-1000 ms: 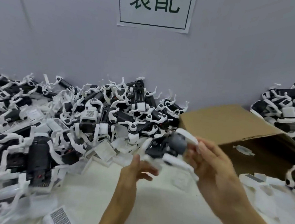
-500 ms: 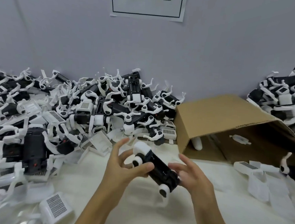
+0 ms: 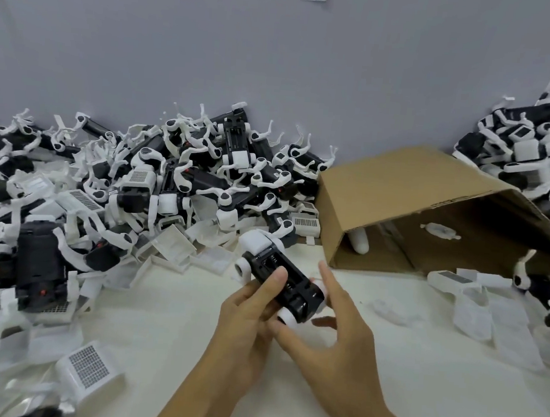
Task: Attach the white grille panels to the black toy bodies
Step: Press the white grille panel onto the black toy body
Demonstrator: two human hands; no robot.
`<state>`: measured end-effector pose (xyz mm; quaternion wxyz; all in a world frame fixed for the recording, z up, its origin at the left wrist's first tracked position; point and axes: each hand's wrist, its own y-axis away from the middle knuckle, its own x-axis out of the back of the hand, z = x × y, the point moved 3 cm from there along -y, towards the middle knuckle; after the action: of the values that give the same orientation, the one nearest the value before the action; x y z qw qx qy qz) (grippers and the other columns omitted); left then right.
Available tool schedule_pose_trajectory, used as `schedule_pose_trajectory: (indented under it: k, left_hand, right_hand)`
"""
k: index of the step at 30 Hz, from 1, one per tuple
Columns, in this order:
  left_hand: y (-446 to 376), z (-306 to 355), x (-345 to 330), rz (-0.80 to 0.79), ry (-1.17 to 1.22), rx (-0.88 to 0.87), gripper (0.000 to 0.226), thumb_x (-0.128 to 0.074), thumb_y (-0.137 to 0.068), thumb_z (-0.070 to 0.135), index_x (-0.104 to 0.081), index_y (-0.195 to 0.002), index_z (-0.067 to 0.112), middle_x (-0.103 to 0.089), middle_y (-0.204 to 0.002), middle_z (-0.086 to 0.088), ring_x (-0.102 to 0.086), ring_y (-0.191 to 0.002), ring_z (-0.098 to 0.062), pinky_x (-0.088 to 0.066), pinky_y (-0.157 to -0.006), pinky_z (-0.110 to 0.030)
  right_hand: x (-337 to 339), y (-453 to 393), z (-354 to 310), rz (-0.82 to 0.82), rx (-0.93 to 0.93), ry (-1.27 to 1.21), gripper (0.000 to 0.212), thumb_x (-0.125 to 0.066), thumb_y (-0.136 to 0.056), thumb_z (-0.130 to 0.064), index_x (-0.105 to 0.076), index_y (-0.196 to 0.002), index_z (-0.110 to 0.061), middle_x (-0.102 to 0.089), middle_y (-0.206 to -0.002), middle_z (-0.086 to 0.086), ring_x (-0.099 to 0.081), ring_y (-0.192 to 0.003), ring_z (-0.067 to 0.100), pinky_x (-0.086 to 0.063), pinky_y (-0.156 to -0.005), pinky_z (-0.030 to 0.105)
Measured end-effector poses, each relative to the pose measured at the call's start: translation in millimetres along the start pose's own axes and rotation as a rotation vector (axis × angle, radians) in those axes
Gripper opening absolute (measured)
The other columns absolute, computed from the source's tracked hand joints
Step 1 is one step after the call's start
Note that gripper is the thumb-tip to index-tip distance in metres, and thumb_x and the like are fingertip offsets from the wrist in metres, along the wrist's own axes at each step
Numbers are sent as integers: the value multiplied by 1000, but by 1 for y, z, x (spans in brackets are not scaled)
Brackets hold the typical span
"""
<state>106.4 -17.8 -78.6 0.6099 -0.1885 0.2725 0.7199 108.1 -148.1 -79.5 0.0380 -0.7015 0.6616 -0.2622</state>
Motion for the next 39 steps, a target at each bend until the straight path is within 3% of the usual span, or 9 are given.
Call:
schedule_pose_trajectory:
  k: [7,14,18,22,25,28,30,33,39]
  left_hand:
    - [1,2,-2,38,-87,-56,56,-80,-70,34,-73,-109,-5,-72,-111,-26,-69,-108,-39,-62,-80,-33]
    - [3,4,-4,44,-111,-69,56,-78,-70,40,-75,-108,-1,-74,-109,-22,-72,-101,-32,-58,-80,-37]
    - [5,2,-9,26,-104,-57,55,-75,-74,41,-74,-107,-3,-75,-106,-23,-74,-98,-30,-60,-72,-29]
    - [5,1,-10,1,-129,-58,51,-71,-81,38,-72,-112,-3,-73,-112,-23,-70,-110,-34,-57,-95,-41]
    - [7,7,-11,-39,-178,-84,40,-72,-82,38,-76,-109,8,-74,-112,-17,-70,-110,-31,-53,-91,-42]
    - [9,17,-6,17,-459,-313,18,-77,-86,21,-77,-104,18,-78,-102,-1,-73,-100,-20,-55,-85,-30]
    - [12,28,1,105,-806,-596,31,-78,-84,4,-74,-110,20,-76,-100,6,-70,-93,-5,-51,-77,-12]
    - [13,33,2,57,-1285,-950,60,-78,-74,-14,-68,-127,14,-67,-120,1,-63,-102,-2,-54,-87,-24]
    - [15,24,-3,-69,-1529,-1018,73,-82,-62,-16,-69,-128,11,-67,-122,-3,-56,-114,-16,-49,-96,-30]
  right_hand:
    - [8,-3,-4,25,-11,58,47,-81,-61,-56,-62,-99,-36,-68,-92,-14,-61,-95,6,-47,-82,23]
    - [5,-4,1,-33,-22,55,73,-85,-67,-52,-55,-130,-30,-64,-113,-15,-57,-111,3,-38,-88,6]
    - [5,-1,2,-4,-45,61,68,-74,-60,-65,-56,-117,-34,-64,-105,-13,-57,-104,4,-40,-84,8]
    - [13,-4,-7,40,27,97,47,-75,-62,-62,-61,-96,-32,-63,-86,-11,-59,-88,13,-47,-77,25]
    - [12,-5,-5,13,5,89,53,-85,-68,-53,-58,-112,-40,-64,-101,-19,-58,-103,4,-43,-85,12]
    - [6,-5,4,-99,-93,20,84,-87,-75,-37,-40,-145,-41,-46,-134,-36,-40,-128,-16,-34,-103,6]
    - [4,-5,4,-117,-74,-39,91,-83,-81,-25,-28,-151,-43,-39,-141,-38,-36,-135,-13,-37,-110,18]
    - [6,-4,3,-72,-45,-108,91,-78,-76,-39,-27,-151,-47,-44,-139,-40,-40,-134,-13,-39,-100,8]
    - [8,-2,0,-43,-116,-124,85,-90,-57,-55,-49,-131,-52,-57,-121,-41,-51,-118,-17,-39,-89,-1]
